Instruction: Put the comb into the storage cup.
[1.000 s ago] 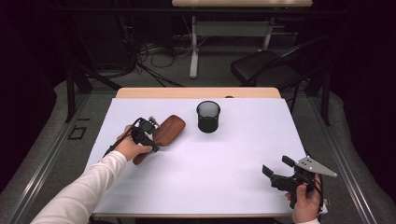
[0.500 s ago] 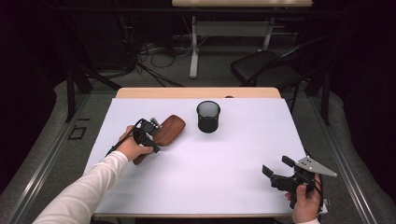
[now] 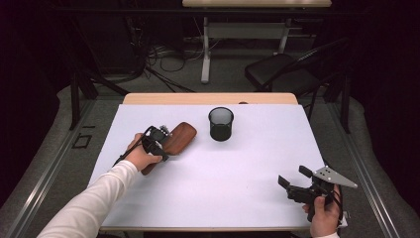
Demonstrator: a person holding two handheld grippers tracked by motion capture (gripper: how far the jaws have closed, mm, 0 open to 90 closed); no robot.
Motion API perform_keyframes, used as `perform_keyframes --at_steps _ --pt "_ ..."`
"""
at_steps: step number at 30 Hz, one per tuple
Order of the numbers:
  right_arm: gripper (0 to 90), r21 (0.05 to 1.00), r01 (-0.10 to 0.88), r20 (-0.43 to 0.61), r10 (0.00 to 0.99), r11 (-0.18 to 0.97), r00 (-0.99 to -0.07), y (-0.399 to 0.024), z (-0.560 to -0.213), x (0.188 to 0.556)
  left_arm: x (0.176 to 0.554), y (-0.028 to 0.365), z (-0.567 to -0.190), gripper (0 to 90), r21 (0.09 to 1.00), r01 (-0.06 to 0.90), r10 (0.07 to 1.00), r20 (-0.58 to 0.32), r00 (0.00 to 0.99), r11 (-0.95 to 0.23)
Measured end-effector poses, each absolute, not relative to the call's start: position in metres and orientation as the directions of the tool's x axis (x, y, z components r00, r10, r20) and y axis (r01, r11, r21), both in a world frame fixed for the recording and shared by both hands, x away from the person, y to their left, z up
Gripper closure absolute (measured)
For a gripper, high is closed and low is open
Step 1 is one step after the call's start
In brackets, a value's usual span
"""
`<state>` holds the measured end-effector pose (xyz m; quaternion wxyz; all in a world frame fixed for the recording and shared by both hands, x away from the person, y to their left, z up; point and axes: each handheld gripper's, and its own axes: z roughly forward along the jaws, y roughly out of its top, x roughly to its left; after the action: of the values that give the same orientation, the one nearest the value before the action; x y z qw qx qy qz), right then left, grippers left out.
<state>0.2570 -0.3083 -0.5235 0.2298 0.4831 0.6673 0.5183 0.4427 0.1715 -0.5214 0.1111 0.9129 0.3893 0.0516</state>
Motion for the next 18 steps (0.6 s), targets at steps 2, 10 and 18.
perform_keyframes --at_steps 2,10,18 --pt "6.6 0.914 0.406 0.196 0.883 -0.006 -0.427 -0.3085 -0.5238 0.2571 0.4431 0.1708 -0.5218 62.5 0.240 0.696 0.719 0.015 0.695 -0.677" --pt "6.8 0.907 0.421 0.195 0.882 0.004 -0.429 -0.3096 -0.5231 0.2565 0.4434 0.1703 -0.5232 66.2 0.247 0.695 0.721 0.023 0.693 -0.676" --pt "6.9 0.912 0.409 0.197 0.883 -0.006 -0.426 -0.3090 -0.5239 0.2572 0.4432 0.1735 -0.5262 69.8 0.250 0.701 0.726 0.012 0.688 -0.668"
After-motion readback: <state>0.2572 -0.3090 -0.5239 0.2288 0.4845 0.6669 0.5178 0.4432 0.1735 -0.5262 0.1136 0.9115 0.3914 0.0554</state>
